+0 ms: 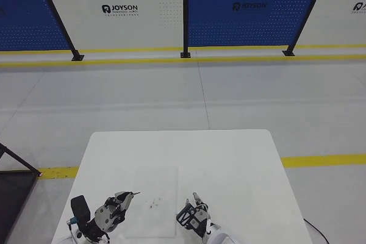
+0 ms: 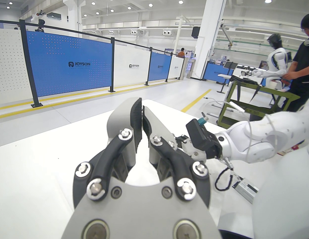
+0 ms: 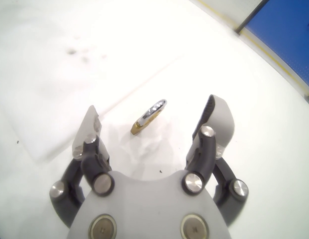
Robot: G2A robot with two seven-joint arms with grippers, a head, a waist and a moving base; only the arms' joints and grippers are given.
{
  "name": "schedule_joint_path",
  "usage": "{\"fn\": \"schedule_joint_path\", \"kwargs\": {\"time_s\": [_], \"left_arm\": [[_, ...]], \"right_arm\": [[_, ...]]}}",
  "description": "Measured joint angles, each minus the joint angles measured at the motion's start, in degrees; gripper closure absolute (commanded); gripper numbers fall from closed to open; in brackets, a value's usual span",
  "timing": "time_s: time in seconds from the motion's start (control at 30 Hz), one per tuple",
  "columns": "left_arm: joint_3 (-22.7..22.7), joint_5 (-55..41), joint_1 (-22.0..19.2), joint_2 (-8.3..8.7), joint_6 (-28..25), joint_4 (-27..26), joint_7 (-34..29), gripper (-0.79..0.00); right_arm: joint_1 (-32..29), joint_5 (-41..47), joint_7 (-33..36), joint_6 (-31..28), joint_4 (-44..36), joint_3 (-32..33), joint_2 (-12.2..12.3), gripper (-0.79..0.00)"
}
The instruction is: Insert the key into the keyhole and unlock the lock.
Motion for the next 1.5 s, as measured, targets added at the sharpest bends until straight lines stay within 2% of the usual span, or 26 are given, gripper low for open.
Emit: {"fn": "schedule_joint_path", "kwargs": {"time_s": [0.8, 0.87, 0.97, 1.03, 1.33, 1.5], "left_arm": [[0.00, 0.00, 0.00, 0.00, 0.00, 0.00, 0.00, 0.000], [0.00, 0.00, 0.00, 0.00, 0.00, 0.00, 0.00, 0.000], [0.00, 0.00, 0.00, 0.00, 0.00, 0.00, 0.00, 0.000], [0.00, 0.00, 0.00, 0.00, 0.00, 0.00, 0.00, 0.000], [0.00, 0.00, 0.00, 0.00, 0.00, 0.00, 0.00, 0.000], [0.00, 0.00, 0.00, 0.00, 0.00, 0.00, 0.00, 0.000]], "right_arm": [[0.88, 0.94, -1.30, 1.32, 3.44, -0.24, -0.58, -0.286], [0.89, 1.10, -1.42, 1.33, 3.65, -0.22, -0.61, -0.256], [0.96, 1.34, -1.58, 1.41, 3.92, -0.21, -0.67, -0.074], [1.03, 1.55, -1.78, 1.50, 4.04, -0.22, -0.72, 0.000], [1.06, 4.87, -4.97, -1.08, 2.28, 1.26, -0.53, 0.000], [-1.24, 11.03, -10.76, -6.53, -3.36, 6.32, 0.73, 0.000]]}}
